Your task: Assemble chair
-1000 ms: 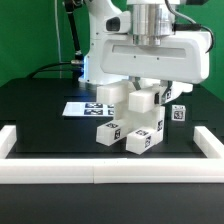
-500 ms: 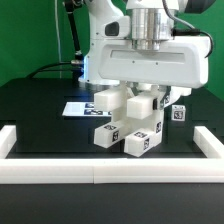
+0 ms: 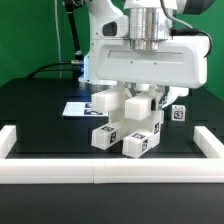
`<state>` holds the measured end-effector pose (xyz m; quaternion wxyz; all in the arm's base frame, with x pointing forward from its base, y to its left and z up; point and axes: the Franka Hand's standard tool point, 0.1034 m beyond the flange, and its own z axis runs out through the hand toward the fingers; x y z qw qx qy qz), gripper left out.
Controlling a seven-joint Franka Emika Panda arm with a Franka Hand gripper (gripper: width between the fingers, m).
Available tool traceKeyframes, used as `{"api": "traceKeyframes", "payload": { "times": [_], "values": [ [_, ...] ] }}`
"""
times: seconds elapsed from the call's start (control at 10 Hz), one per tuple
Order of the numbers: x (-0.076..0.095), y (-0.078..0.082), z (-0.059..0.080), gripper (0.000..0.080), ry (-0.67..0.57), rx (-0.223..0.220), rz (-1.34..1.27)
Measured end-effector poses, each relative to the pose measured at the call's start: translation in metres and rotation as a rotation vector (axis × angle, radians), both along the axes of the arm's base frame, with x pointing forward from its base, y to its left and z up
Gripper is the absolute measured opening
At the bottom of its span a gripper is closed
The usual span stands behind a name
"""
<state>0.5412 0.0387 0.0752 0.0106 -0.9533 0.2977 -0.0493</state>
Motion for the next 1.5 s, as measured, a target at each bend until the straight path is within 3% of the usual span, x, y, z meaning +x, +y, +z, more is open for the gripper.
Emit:
{"api": "traceKeyframes", "payload": {
  "times": [0.3, 0.5, 0.9, 1.5],
  "values": [
    [0.000, 0.000, 0.000, 0.0290, 0.001, 0.000, 0.000],
    [0.000, 0.000, 0.000, 0.0571, 0.001, 0.000, 0.000],
    [0.000, 0.000, 0.000, 0.0648, 0.001, 0.000, 0.001],
    [-0.006, 0.021, 0.063, 0.0649, -0.007, 0.076, -0.006]
  ]
}}
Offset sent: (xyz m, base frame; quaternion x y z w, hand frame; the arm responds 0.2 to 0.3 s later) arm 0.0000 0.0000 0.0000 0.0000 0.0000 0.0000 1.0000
